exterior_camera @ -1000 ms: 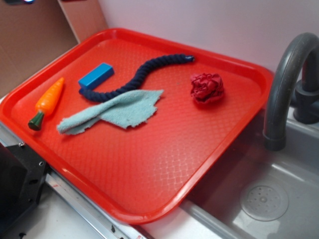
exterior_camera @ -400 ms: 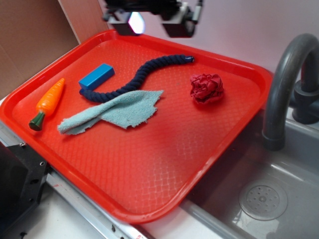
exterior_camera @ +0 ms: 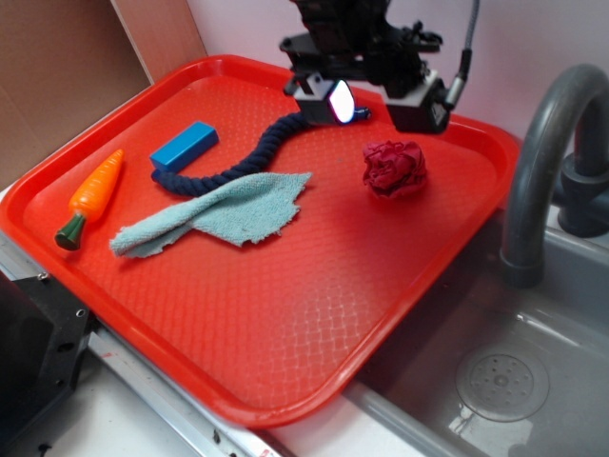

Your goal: Grab the red paper.

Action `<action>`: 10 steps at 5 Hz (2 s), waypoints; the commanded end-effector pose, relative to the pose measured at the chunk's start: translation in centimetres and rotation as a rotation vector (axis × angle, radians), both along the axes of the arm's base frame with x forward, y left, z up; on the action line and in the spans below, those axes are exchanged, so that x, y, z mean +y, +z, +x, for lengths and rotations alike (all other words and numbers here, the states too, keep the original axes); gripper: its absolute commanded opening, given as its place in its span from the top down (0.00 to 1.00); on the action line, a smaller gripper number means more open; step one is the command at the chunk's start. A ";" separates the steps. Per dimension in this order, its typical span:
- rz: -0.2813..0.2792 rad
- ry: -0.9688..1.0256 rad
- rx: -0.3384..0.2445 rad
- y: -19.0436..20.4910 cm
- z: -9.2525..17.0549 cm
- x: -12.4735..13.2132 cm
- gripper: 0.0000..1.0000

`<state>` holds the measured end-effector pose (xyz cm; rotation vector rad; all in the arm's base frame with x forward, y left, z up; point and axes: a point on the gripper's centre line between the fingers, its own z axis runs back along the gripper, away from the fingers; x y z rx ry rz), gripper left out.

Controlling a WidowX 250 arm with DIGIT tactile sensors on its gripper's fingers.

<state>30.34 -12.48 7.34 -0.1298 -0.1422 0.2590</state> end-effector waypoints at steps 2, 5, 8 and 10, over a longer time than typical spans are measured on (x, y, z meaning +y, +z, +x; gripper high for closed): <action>0.082 0.012 0.037 -3.3 1.5 0.4 0.00; 0.080 0.003 0.032 -3.4 1.0 1.1 1.00; 0.062 -0.009 -0.114 11.4 -5.4 4.4 1.00; 0.009 0.057 -0.169 17.5 -11.8 7.8 1.00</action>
